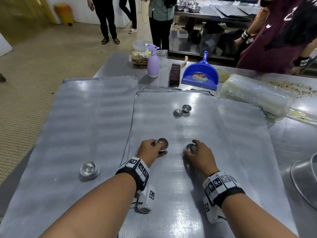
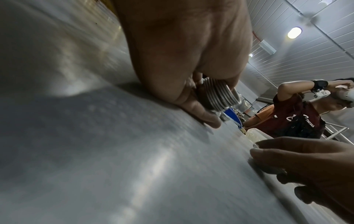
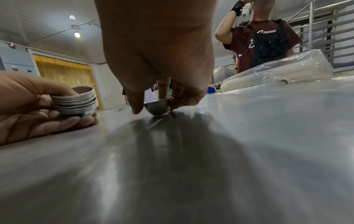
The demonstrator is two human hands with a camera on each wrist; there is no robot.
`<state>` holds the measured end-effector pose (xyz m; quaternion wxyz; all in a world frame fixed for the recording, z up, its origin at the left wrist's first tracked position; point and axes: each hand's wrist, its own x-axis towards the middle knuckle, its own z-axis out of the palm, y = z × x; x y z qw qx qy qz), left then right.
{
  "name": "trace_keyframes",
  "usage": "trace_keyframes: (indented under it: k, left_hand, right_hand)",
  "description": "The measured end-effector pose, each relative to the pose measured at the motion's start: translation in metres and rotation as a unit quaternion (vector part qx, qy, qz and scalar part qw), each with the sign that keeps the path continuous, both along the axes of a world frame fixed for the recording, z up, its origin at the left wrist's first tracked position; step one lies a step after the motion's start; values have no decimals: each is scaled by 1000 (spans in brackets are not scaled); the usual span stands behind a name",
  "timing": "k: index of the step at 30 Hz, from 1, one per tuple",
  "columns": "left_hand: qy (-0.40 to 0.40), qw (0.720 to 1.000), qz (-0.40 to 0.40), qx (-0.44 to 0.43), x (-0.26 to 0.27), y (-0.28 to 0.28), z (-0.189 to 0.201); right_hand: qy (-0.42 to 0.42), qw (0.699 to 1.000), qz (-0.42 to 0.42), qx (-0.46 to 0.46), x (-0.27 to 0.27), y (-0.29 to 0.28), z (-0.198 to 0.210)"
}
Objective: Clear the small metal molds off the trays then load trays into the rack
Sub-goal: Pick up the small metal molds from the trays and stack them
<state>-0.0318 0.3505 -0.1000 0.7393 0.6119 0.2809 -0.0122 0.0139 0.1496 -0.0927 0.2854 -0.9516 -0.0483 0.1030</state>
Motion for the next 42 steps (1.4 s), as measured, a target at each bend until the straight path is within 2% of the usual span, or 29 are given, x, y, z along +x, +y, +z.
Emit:
trace_keyframes:
  k: [3, 10, 12, 14, 17, 19, 26, 29, 35, 42]
  left_hand:
    - [5, 1000, 12, -4, -3, -2, 3]
    - [24, 996, 46, -70, -14, -2, 12]
    - [20, 998, 24, -47, -17, -1, 14]
    - [20, 999, 11, -41, -20, -1, 17]
    - [37, 989, 67, -128, -21, -5, 16]
    - [50, 985, 73, -147, -20, -6, 15]
    - [34, 984, 89, -150, -11, 6, 12]
    - [16, 984, 94, -150, -4, 16, 12]
    - [39, 995, 67, -61, 14, 21, 9]
    - [43, 997, 59, -5, 14, 19, 1]
  right_hand:
    - [-20, 1000, 1, 23, -9, -2, 7]
    - [-37, 989, 15, 142, -28, 25, 27]
    - [-36, 986, 36, 160, -31, 35, 32]
    - [-39, 984, 64, 163, -33, 46, 34]
    - [-29, 984, 100, 141, -35, 59, 30]
    - [-25, 985, 109, 135, -34, 65, 26]
    - [11, 979, 129, 158, -21, 72, 19]
    - [41, 978, 111, 173, -9, 66, 17]
    - [26, 993, 47, 104, 40, 51, -1]
    - [-7, 998, 59, 1, 119, 64, -2]
